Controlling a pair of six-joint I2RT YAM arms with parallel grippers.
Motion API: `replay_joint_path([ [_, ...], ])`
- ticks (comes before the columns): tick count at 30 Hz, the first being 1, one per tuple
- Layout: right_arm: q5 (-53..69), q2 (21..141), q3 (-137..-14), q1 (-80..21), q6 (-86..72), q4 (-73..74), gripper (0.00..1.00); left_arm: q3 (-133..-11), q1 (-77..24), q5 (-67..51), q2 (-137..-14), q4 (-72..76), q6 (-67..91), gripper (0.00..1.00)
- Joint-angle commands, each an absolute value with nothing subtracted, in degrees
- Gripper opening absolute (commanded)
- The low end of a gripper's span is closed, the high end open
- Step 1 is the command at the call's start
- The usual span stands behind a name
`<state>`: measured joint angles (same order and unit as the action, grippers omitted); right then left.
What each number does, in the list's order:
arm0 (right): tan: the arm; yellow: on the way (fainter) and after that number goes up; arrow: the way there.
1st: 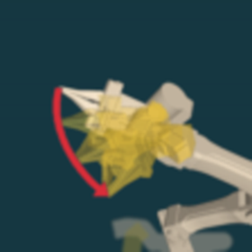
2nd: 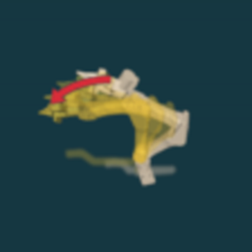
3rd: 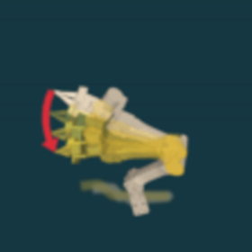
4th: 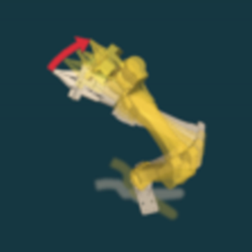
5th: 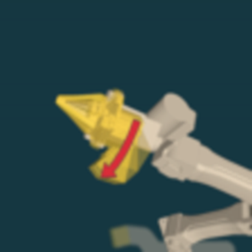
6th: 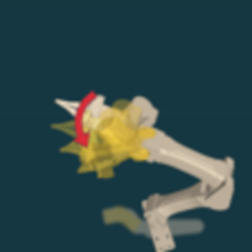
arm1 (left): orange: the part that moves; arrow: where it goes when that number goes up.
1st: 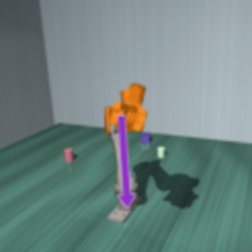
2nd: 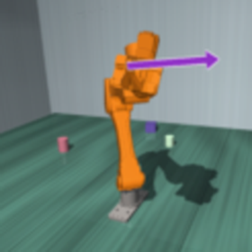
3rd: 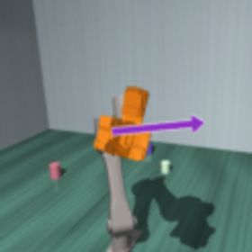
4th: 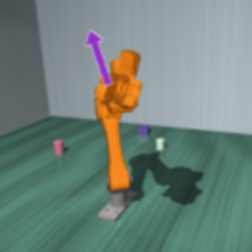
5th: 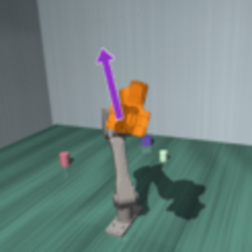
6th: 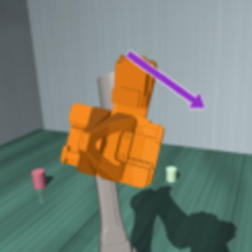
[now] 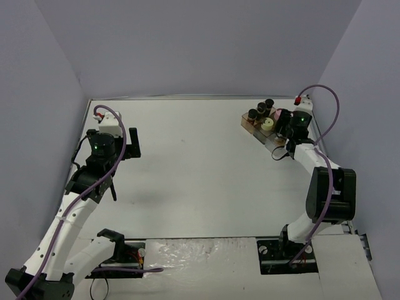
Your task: Organize the condiment bottles
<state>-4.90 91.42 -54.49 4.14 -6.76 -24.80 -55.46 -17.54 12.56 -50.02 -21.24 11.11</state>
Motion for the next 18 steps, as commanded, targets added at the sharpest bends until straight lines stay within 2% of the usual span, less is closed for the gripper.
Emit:
replay_joint_path([
  [1, -3.99, 86.45, -51.07, 3.96, -6.25, -34.95, 0.01, -55.99, -17.58, 13.48, -50.01, -18.58, 10.58, 0.97],
  [18, -4.04, 82.02, -40.99, 3.88, -2.57, -54.95, 0.0, -55.81, -17.58, 13.39, -49.57, -18.53, 10.53, 0.97],
])
